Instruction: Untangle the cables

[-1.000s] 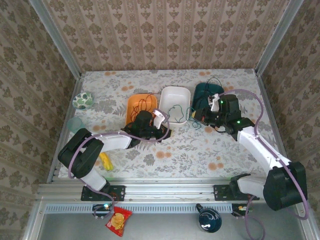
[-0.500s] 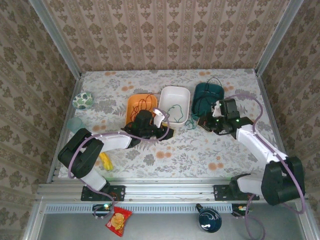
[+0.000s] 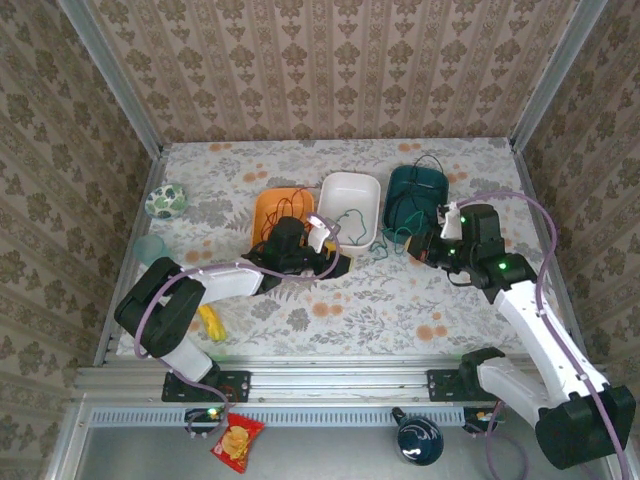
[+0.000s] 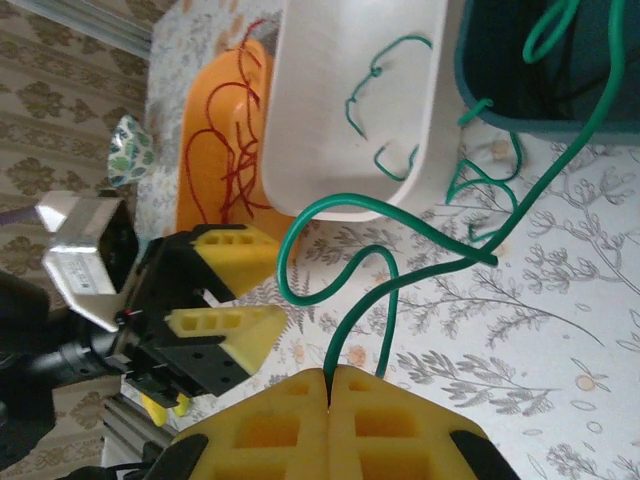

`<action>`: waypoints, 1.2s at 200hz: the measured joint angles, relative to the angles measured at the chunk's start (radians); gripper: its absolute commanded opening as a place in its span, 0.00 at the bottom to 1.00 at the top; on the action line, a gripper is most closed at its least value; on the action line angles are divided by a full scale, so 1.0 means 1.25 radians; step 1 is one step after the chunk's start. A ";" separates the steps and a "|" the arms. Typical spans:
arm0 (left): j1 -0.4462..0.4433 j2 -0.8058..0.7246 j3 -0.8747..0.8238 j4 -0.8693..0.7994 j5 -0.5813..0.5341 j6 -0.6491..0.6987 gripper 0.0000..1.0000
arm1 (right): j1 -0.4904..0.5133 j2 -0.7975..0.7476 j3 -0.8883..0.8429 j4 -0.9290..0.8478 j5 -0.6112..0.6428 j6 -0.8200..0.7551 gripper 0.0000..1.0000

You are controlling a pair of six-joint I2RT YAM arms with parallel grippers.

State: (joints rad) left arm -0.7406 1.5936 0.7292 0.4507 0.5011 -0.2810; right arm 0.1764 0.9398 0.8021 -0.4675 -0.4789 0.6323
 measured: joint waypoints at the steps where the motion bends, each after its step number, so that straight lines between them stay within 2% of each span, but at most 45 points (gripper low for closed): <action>1: 0.000 0.000 0.000 0.000 0.000 0.000 0.59 | 0.000 -0.001 0.000 0.000 -0.001 -0.001 0.00; 24: 0.000 -0.005 0.000 0.000 -0.016 0.001 0.61 | 0.000 0.009 0.001 0.037 -0.027 0.000 0.00; 43: 0.000 -0.027 -0.008 0.005 -0.082 -0.002 0.62 | 0.005 0.055 0.014 0.077 -0.043 0.000 0.00; 82: 0.016 -0.110 -0.066 0.011 -0.292 -0.039 0.67 | 0.057 0.273 0.124 0.183 -0.039 0.005 0.00; 101: 0.019 -0.143 -0.081 0.003 -0.356 -0.045 0.67 | 0.094 0.396 0.210 0.216 -0.030 -0.005 0.00; 111: 0.019 -0.157 -0.081 -0.002 -0.377 -0.046 0.68 | 0.109 0.451 0.247 0.233 -0.017 -0.009 0.22; 138: 0.019 -0.183 -0.081 -0.007 -0.407 -0.045 0.69 | 0.141 0.559 0.311 0.228 0.046 -0.023 0.45; 165: 0.019 -0.186 -0.083 -0.010 -0.425 -0.046 0.70 | 0.153 0.563 0.302 0.183 0.124 -0.031 0.49; 194: 0.018 -0.186 -0.091 -0.016 -0.435 -0.046 0.70 | 0.160 0.502 0.246 0.126 0.209 -0.045 0.49; 240: 0.018 -0.181 -0.091 -0.016 -0.435 -0.046 0.71 | 0.163 0.431 0.129 0.053 0.272 -0.049 0.48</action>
State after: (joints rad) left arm -0.7185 1.3670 0.6155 0.4313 -0.0429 -0.3382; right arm 0.3801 1.4780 0.9634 -0.4011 -0.1387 0.5716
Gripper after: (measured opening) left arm 0.707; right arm 0.485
